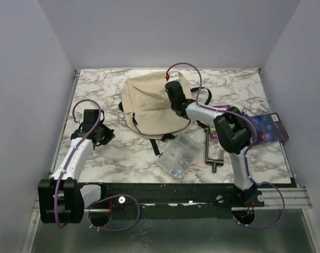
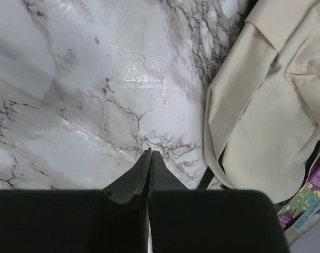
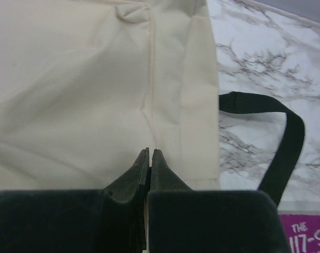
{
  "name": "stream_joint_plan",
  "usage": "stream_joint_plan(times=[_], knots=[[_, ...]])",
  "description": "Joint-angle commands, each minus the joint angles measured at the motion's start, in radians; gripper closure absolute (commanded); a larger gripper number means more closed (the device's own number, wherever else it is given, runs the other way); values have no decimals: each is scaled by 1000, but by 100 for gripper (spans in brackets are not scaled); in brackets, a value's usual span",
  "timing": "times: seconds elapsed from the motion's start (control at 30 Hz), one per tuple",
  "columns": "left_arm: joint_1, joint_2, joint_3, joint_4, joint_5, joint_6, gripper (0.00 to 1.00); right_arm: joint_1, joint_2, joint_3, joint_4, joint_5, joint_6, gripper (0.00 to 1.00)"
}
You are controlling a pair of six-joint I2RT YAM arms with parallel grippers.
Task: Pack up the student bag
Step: Zip the student bag at the center of the board, then adjust the student bag at the center of the board.
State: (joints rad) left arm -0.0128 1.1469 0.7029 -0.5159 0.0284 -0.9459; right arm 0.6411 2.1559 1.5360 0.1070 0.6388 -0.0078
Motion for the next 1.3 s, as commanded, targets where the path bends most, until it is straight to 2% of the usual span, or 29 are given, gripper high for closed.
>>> stream_joint_plan(times=[0.0, 0.1, 0.13, 0.2, 0.27, 0.33, 0.4, 0.47, 0.6, 0.67, 0.73, 0.9, 1.0, 1.13, 1.27], knots=[[4, -59, 38, 57, 76, 127, 100, 11, -79, -11, -22, -312, 77, 100], [4, -98, 46, 105, 169, 212, 100, 10, -66, 114, -179, -381, 117, 100], [4, -114, 43, 123, 203, 229, 99, 10, -67, 145, -227, -383, 134, 96], [4, -142, 40, 150, 260, 259, 86, 9, -88, 180, -287, -370, 150, 86], [4, -166, 38, 173, 316, 277, 70, 8, -120, 185, -323, -343, 155, 81], [4, -183, 47, 175, 358, 300, 56, 3, -128, 205, -390, -274, 160, 77], [4, -200, 60, 172, 400, 327, 49, -11, -125, 218, -461, -224, 173, 77], [4, -218, 73, 162, 442, 352, 42, -29, -140, 179, -472, -226, 185, 75], [4, -225, 96, 142, 523, 371, 34, -45, -187, 93, -424, -363, 205, 62], [-8, -226, 93, 140, 565, 368, 33, -50, -185, 73, -370, -458, 211, 55], [-44, -231, 76, 139, 590, 359, 32, -64, -149, 94, -350, -504, 238, 52], [-168, -307, 18, 131, 604, 313, 31, -118, -38, 165, -310, -593, 303, 55], [-211, -380, -22, 121, 603, 287, 30, -120, 6, 192, -304, -526, 289, 64], [-224, -466, -25, 54, 585, 303, 30, -121, 68, 201, -377, -378, 276, 74], [-223, -517, 9, -13, 555, 338, 29, -121, 92, 202, -434, -309, 281, 77]])
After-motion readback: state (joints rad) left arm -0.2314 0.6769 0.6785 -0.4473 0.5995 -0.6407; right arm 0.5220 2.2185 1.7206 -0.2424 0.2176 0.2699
